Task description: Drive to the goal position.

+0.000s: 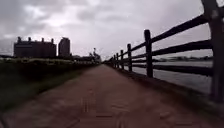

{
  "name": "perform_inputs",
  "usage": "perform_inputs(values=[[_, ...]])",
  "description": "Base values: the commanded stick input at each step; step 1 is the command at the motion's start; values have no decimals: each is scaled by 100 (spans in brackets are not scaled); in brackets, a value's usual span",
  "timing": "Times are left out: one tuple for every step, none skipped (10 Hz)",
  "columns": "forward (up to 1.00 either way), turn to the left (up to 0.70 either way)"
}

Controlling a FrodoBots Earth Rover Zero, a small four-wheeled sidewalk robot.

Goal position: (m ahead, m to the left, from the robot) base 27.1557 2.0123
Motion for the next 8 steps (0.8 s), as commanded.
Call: perform_inputs(values=[[100, 10], [100, 37], [100, 0], [100, 0], [100, 0], [100, 0], [100, 0], [100, 0]])
